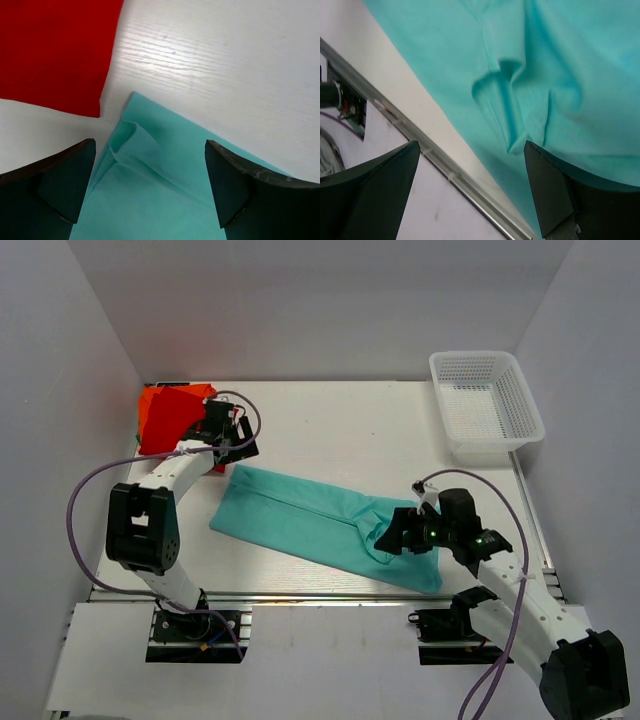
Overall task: Fold and stack the t-shirts
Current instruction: Fold the other side of the tshirt into a rectangle
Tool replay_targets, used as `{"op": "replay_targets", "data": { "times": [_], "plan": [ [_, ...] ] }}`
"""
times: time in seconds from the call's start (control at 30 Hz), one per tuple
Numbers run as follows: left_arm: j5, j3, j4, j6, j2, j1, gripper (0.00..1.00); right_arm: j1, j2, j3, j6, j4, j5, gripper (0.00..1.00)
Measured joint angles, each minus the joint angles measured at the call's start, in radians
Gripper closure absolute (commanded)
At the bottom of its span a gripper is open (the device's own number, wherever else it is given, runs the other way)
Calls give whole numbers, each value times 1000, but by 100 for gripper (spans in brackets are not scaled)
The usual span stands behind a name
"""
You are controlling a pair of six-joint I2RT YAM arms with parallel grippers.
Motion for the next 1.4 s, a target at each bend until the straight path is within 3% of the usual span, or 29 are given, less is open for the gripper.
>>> {"op": "replay_targets", "data": {
  "times": [0.2,0.4,0.7,1.03,1.4],
  "plan": [
    [131,24,61,16,-54,-13,0,0,108,81,1,124,34,10],
    [251,24,124,22,21,-79,0,10,309,95,5,265,18,10],
    [229,-32,140,8,78,-132,0,104,487,148,-2,402,-58,10],
    [163,-108,160,-37,78,-130,0,266,476,103,-101,261,-64,10],
    [126,-142,174,-66,71,-130,0,302,180,136,-91,84,106,10]
  ]
}}
